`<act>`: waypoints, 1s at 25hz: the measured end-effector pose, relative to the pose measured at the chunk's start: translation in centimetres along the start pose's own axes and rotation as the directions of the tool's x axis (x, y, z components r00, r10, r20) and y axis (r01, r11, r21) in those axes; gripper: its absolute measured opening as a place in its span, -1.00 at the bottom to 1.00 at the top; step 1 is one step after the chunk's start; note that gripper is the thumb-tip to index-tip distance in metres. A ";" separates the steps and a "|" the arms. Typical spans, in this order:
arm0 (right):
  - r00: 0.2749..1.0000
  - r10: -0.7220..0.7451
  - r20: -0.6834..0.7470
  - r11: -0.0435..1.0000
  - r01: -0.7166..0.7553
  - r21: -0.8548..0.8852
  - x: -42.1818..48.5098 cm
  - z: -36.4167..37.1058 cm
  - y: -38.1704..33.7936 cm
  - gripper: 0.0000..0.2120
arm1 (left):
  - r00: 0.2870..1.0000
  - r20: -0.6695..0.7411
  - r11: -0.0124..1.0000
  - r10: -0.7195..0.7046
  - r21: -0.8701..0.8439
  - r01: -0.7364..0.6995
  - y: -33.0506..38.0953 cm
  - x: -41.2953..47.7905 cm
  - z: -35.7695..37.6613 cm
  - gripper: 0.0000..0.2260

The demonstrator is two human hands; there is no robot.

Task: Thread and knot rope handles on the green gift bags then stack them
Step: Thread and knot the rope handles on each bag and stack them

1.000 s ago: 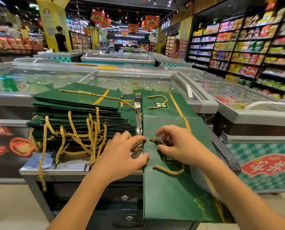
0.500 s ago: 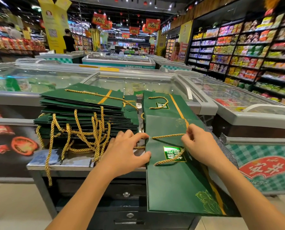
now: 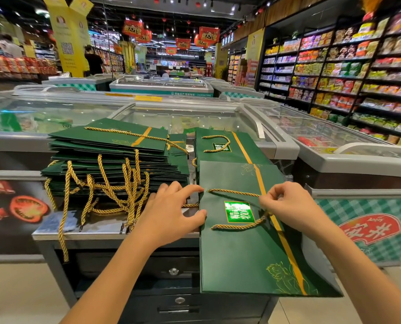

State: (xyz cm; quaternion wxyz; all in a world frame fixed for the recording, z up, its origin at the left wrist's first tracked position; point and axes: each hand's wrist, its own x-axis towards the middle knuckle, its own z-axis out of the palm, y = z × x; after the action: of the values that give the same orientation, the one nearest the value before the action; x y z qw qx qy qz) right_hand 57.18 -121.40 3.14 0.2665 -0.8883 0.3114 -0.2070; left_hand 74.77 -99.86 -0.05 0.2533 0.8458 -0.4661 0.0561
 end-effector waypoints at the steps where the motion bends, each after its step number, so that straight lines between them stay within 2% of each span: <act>1: 0.999 -0.023 0.022 0.996 0.025 -0.081 -0.1 -0.1 0.0 -0.78 | 1.000 -0.002 1.000 -0.001 0.008 0.001 0.0 0.0 0.0 -0.49; 4: 0.996 -0.085 -0.040 0.983 0.078 -0.164 -0.2 -0.6 0.0 -0.85 | 1.000 -0.006 1.000 -0.003 0.024 0.003 0.2 0.0 0.0 -0.53; 6: 0.991 -0.099 -0.094 0.989 0.087 -0.119 -0.4 -1.5 0.2 -0.86 | 1.000 0.003 1.000 -0.001 0.029 0.000 0.2 -0.1 0.0 -0.51; 9: 0.991 -0.110 -0.079 0.992 0.105 -0.062 -0.6 -2.1 0.9 -0.86 | 1.000 0.010 0.999 0.007 0.054 -0.008 0.2 0.1 -0.1 -0.47; 13: 0.966 -0.248 -0.072 0.969 0.247 -0.028 -2.0 -2.2 3.1 -0.92 | 0.998 -0.050 0.999 0.044 0.025 -0.043 0.1 -0.4 0.0 -0.46; 15: 0.958 -0.282 -0.052 0.959 0.280 -0.052 -3.4 -2.9 5.3 -0.66 | 0.986 -0.108 0.991 0.130 -0.009 -0.132 0.2 -0.7 -0.2 -0.52; 18: 0.946 -0.318 0.067 0.945 0.322 -0.053 -5.4 -3.5 8.4 -0.35 | 0.955 -0.089 0.959 0.283 0.032 -0.281 0.5 -1.1 -0.3 -0.58; 21: 0.916 -0.367 0.164 0.929 0.371 0.005 -6.1 -3.4 9.7 -0.32 | 0.951 -0.013 0.951 0.308 -0.017 -0.308 0.3 -2.3 -0.3 -0.64; 25: 0.927 -0.366 0.080 0.928 0.358 0.099 -6.0 -2.5 9.9 -0.40 | 0.957 0.130 0.962 0.261 -0.122 -0.246 -0.2 -4.0 -1.1 -0.49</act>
State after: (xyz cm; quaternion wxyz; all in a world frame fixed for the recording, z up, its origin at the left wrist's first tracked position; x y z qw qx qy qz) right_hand 47.08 -124.87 -2.11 0.2747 -0.9278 0.1200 -0.2220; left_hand 72.85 -96.16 -0.50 0.2534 0.7665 -0.5901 0.0020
